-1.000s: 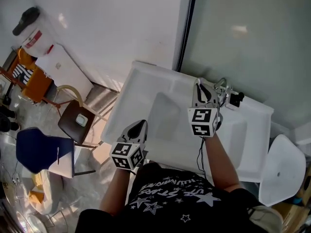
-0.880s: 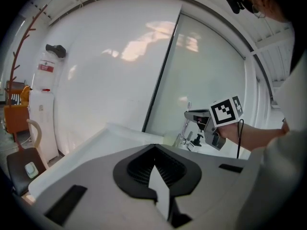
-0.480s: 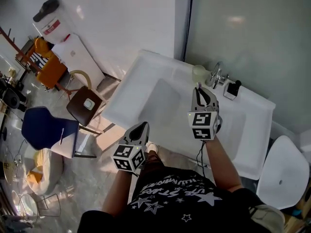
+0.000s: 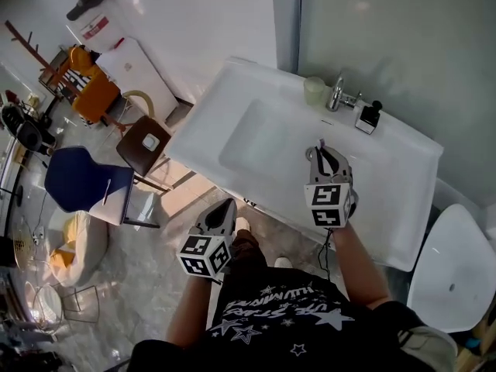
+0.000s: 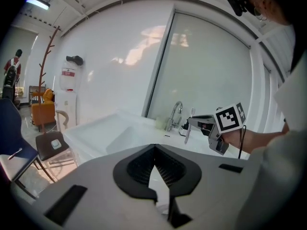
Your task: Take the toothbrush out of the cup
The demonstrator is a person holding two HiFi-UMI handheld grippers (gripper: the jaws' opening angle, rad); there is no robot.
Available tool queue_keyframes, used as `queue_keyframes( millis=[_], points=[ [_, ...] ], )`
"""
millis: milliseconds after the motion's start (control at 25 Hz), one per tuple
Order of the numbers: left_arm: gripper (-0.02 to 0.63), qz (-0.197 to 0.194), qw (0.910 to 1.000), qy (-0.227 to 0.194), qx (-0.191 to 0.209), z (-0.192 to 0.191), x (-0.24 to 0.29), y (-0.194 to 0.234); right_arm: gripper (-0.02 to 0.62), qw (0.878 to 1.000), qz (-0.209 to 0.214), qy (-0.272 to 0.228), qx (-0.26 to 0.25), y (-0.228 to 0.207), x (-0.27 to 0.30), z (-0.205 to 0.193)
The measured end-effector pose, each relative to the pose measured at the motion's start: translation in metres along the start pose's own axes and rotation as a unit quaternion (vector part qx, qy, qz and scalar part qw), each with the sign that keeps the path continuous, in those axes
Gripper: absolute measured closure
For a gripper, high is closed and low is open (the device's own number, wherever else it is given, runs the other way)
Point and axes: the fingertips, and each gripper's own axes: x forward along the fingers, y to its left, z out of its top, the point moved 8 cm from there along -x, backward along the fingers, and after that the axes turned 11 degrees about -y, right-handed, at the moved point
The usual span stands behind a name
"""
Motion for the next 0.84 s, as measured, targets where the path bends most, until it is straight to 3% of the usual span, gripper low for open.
queue_keyframes(
  millis=[400,840],
  points=[
    [0.591,0.018,0.9996,0.011,-0.017,-0.027,-0.039,-0.010,0.569,1.000,0.012,0.021,0.019,0.017,-0.025,-0.026],
    [0.591,0.041,0.9987,0.001,-0.029,-0.041,-0.124,0.020,0.569,0.999,0.004,0.028,0.027,0.072,-0.056,-0.011]
  ],
)
